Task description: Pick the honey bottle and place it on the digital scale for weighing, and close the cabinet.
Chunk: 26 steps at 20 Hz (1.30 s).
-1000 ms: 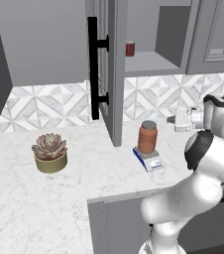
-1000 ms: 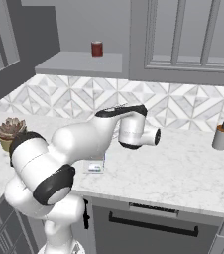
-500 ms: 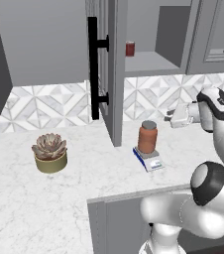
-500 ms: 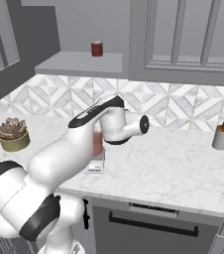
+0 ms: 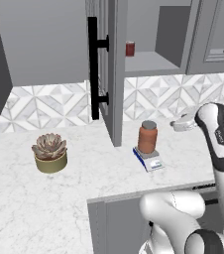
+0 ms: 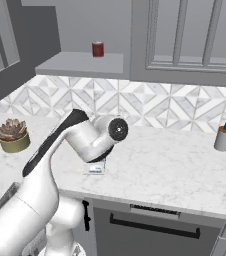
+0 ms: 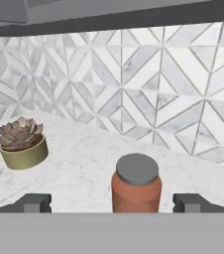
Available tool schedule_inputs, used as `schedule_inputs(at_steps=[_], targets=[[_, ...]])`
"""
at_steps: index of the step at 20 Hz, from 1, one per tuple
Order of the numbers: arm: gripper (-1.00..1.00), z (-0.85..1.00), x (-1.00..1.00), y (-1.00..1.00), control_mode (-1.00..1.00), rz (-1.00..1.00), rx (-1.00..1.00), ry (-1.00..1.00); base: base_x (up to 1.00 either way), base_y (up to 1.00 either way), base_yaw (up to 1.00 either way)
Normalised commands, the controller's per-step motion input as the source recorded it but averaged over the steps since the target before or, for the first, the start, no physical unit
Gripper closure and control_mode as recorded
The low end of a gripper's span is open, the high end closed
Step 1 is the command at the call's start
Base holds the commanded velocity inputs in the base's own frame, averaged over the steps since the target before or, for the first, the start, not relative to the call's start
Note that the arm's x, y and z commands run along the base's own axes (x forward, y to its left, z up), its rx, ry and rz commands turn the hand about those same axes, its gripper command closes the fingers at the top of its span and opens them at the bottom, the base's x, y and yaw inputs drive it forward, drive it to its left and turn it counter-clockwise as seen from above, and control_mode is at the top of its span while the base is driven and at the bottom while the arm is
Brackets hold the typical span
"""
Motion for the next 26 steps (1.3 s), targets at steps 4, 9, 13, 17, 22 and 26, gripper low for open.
schedule_inputs(at_steps=[4, 9, 13, 17, 22, 26], targets=[[-1.0, 0.21, -0.94, 0.05, -1.0, -0.38, -0.04, 0.01, 0.0, 0.0, 0.0], [-1.0, 0.4, -0.76, 0.24, -1.0, -0.29, -0.08, -0.01, 0.0, 0.0, 0.0], [-1.0, 0.41, -0.28, 0.56, -1.0, -0.05, 0.0, -0.25, 0.0, 0.0, 0.0], [-1.0, 0.77, -0.4, 0.52, -1.0, 0.0, 0.0, -0.28, 0.0, 0.0, 0.0], [-1.0, 0.74, -0.8, 0.16, -1.0, -0.03, 0.0, -0.26, 0.0, 0.0, 0.0], [-1.0, 0.76, -0.76, 0.19, -1.0, -0.09, 0.0, -0.1, 0.0, 0.0, 0.0]])
